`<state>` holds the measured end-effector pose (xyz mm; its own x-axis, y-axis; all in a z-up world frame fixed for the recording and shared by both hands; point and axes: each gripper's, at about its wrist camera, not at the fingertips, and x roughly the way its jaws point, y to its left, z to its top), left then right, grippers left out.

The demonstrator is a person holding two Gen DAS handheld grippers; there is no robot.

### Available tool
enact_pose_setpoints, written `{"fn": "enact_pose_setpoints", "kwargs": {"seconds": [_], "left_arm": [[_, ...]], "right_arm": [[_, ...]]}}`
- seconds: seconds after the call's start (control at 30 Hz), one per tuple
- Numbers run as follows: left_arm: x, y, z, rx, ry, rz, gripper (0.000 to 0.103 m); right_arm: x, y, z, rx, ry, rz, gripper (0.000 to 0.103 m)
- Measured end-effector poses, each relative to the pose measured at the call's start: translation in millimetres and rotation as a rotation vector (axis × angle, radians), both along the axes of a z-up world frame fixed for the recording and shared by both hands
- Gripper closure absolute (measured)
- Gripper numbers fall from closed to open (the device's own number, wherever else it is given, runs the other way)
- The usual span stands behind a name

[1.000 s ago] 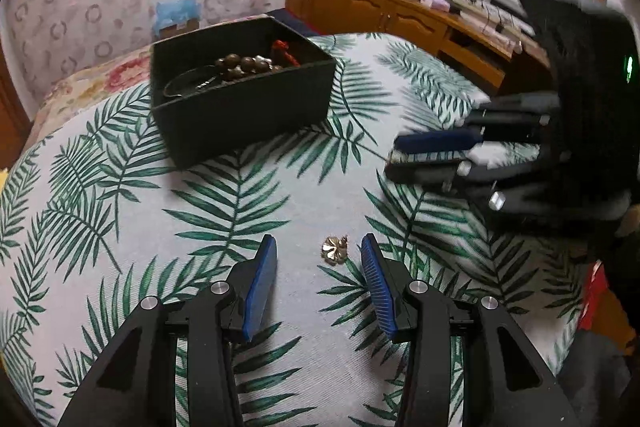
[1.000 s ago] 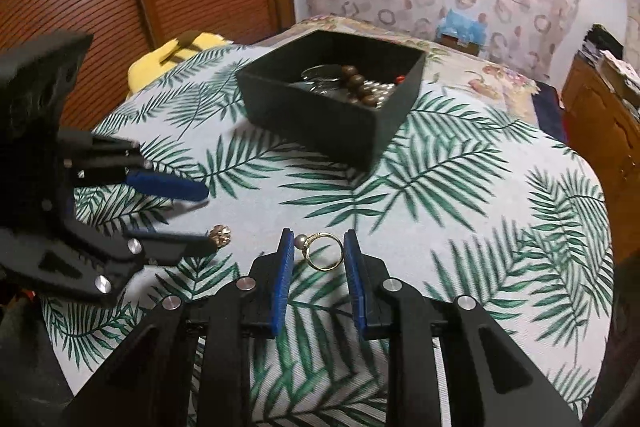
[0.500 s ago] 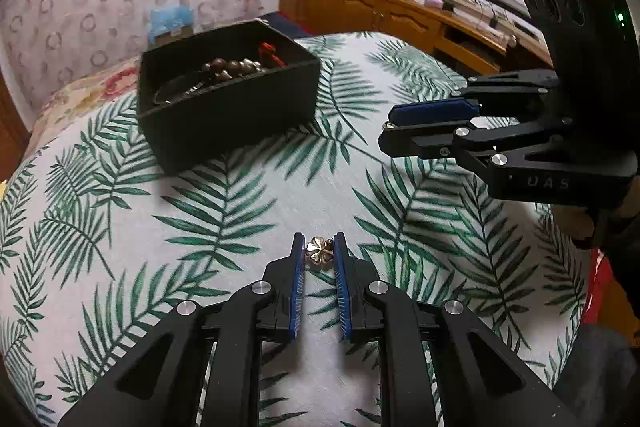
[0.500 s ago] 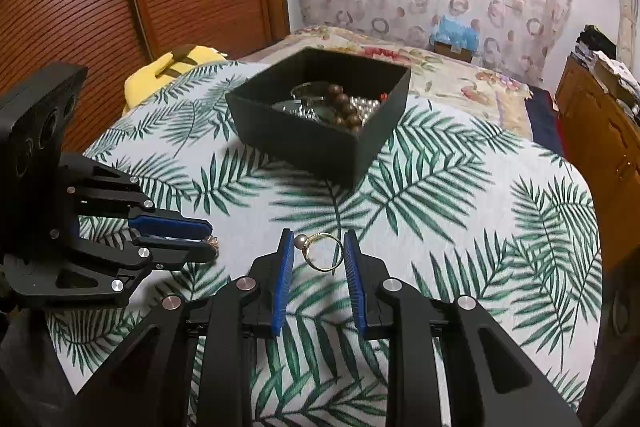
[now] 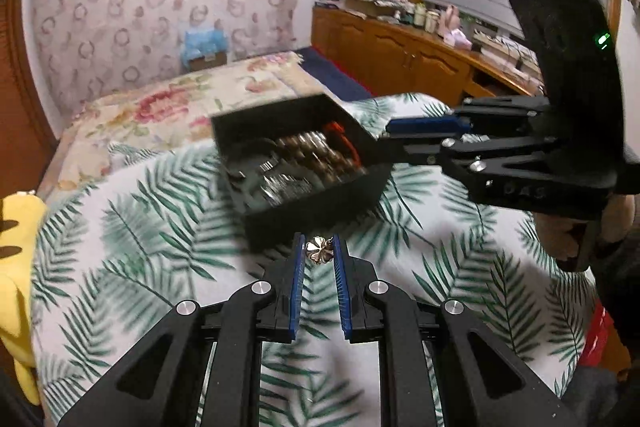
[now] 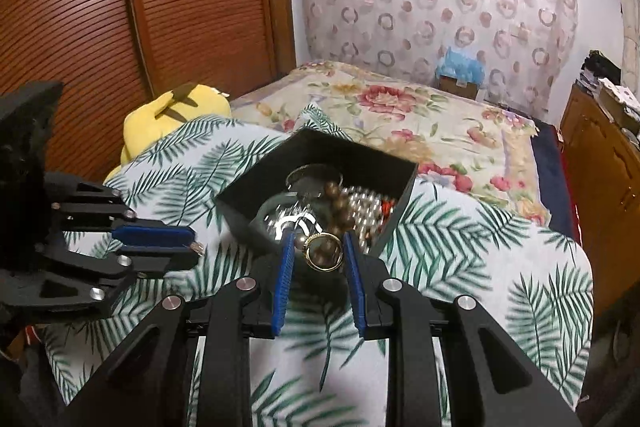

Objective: Organize jewelry

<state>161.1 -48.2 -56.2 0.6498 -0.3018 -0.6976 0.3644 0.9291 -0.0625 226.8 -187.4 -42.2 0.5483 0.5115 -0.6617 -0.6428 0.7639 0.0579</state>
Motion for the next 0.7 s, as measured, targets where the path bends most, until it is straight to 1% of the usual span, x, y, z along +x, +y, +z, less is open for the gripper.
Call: {"fn": "enact_pose_setpoints", "kwargs": {"seconds": [0.13, 0.27, 0.3, 0.33, 0.37, 0.4, 0.53, 0.7], "left_arm": [[13.3, 9.0, 12.6, -0.01, -0.03, 0.025, 0.09], [27.2, 13.7, 15.8, -0.018, -0.039, 0.043, 0.09], [31.6, 14.4, 16.4, -0.021, -0.04, 0.048, 0.09], [34.3, 14.0, 16.5, -0.022, -0.041, 0.05, 0.09], [38.2, 14.5, 16.1, -0.02, -0.043, 0.054, 0.09], [41.4, 14.8, 15.7, -0.017, -0.042, 0.061, 0.09], [54.3, 17.4, 11.2, -0.024, -0.033, 0.082, 0.09], [63.2, 21.5, 5.8, -0.052, -0.015, 0.104, 0.09]], "right_arm": [[15.1, 6.8, -1.2, 0.006, 0.007, 0.001, 0.075], [24.1, 10.4, -4.1, 0.008, 0.016, 0.006, 0.075], [26.3, 10.4, -4.5, 0.007, 0.015, -0.002, 0.073], [27.1, 9.7, -4.8, 0.011, 0.014, -0.007, 0.063], [28.2, 7.9, -4.3, 0.018, 0.015, -0.017, 0.058], [29.2, 6.1, -3.7, 0.024, 0.019, -0.026, 0.057], [25.9, -3.8, 0.9, 0.039, 0.016, -0.045, 0.057], [13.9, -16.1, 4.5, 0.046, 0.01, -0.072, 0.057]]}}
